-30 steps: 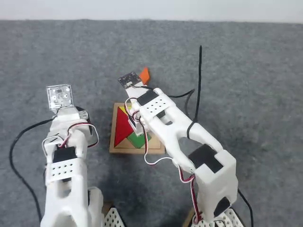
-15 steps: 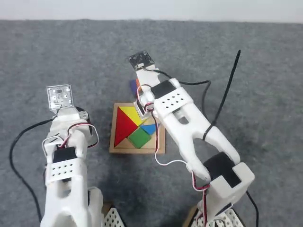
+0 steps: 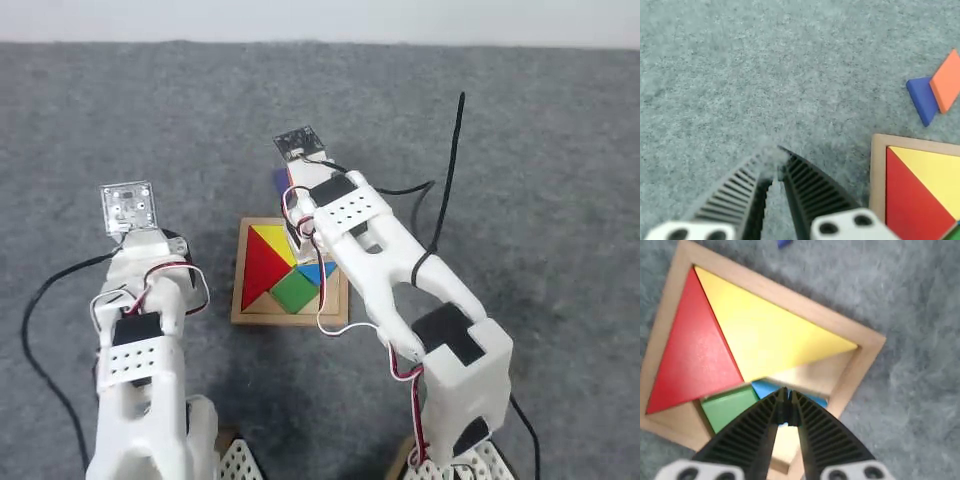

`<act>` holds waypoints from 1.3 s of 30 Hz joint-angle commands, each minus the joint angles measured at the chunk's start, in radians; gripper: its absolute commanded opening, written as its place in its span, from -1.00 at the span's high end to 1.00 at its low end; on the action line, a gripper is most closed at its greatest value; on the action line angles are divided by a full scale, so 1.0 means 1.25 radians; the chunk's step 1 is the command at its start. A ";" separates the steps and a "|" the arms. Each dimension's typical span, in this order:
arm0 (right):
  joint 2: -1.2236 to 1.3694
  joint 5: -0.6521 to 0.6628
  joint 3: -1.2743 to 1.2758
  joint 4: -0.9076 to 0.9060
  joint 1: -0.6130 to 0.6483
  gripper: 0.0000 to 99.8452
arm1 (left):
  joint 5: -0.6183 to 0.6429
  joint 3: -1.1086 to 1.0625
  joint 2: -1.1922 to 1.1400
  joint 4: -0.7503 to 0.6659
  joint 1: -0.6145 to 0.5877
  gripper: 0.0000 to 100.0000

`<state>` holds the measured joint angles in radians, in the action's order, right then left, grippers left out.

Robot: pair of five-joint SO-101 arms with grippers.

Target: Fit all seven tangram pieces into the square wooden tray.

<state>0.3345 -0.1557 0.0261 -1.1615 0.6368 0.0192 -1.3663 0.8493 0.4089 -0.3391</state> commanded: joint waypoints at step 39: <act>0.082 0.765 -0.043 -0.077 0.020 0.65 | -0.010 0.009 0.021 -0.018 0.001 0.98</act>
<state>0.4373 0.7649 0.0061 -1.2766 0.6813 0.0192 -1.3663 0.8508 0.4089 -0.3391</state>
